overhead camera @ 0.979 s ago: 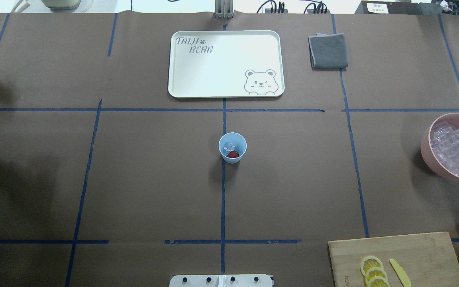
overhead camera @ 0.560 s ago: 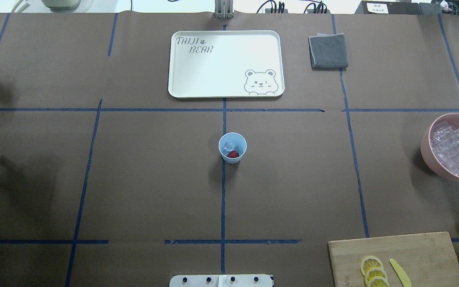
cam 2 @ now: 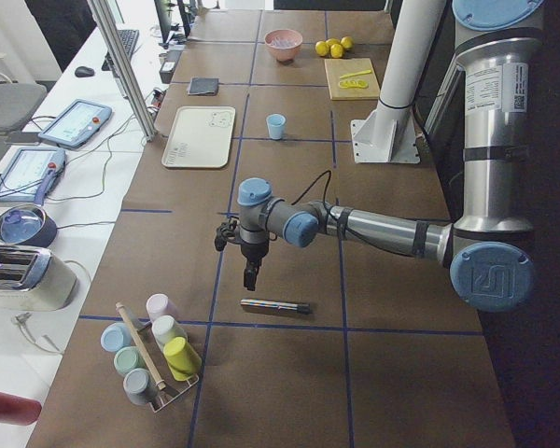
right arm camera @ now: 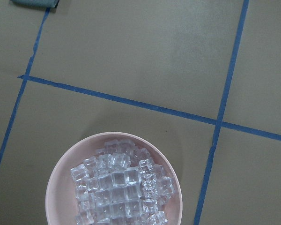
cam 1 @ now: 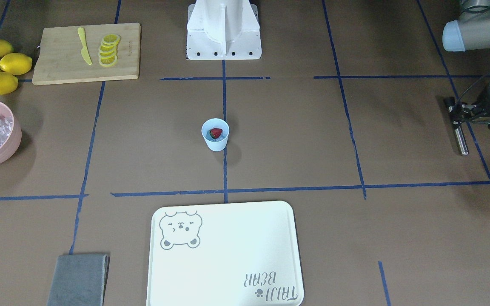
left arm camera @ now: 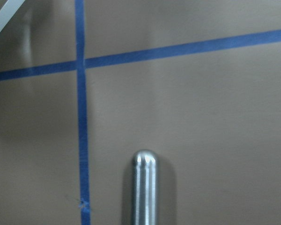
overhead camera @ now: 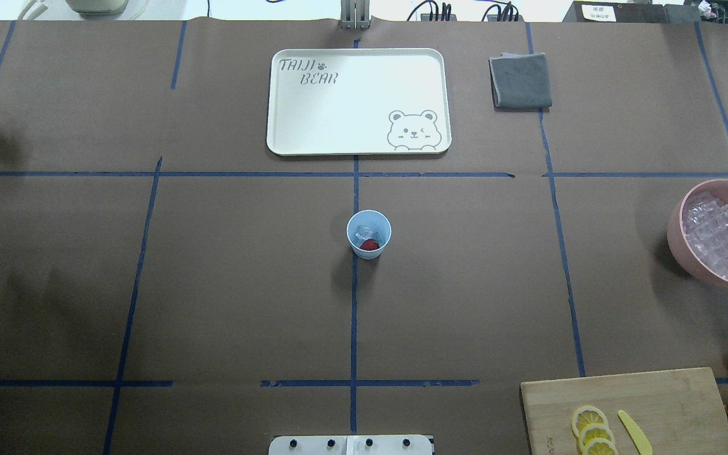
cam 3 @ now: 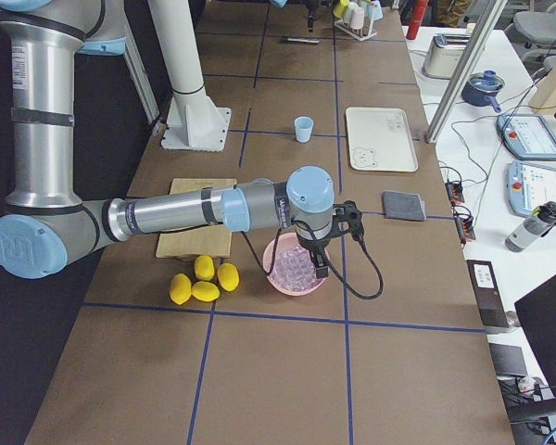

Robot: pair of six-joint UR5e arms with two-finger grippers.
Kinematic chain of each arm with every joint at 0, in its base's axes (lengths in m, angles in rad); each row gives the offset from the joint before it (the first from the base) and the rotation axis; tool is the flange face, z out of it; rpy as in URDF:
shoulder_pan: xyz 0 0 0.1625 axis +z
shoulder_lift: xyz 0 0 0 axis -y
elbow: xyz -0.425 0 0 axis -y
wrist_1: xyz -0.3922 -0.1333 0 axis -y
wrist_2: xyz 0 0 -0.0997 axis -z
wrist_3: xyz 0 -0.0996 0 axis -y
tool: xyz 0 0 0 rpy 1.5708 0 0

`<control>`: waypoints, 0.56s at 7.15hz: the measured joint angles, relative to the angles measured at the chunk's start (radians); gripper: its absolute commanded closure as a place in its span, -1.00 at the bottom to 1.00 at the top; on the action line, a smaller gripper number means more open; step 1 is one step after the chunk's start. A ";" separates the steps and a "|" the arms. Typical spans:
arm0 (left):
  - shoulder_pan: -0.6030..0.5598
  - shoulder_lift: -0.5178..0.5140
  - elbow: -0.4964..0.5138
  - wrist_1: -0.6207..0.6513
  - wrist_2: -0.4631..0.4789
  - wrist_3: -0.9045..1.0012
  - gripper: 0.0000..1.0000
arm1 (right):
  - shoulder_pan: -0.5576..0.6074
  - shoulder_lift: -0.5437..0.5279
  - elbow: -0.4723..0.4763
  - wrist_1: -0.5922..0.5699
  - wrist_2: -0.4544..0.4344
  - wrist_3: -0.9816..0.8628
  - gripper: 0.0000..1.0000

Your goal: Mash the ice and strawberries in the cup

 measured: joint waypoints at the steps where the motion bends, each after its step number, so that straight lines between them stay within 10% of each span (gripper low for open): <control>1: -0.075 -0.016 -0.049 0.119 -0.039 0.108 -1.00 | 0.000 0.000 -0.003 -0.001 -0.001 0.000 -0.99; 4: -0.363 -0.035 0.079 0.224 -0.311 0.408 -1.00 | 0.000 0.008 -0.060 -0.001 0.012 -0.002 -0.99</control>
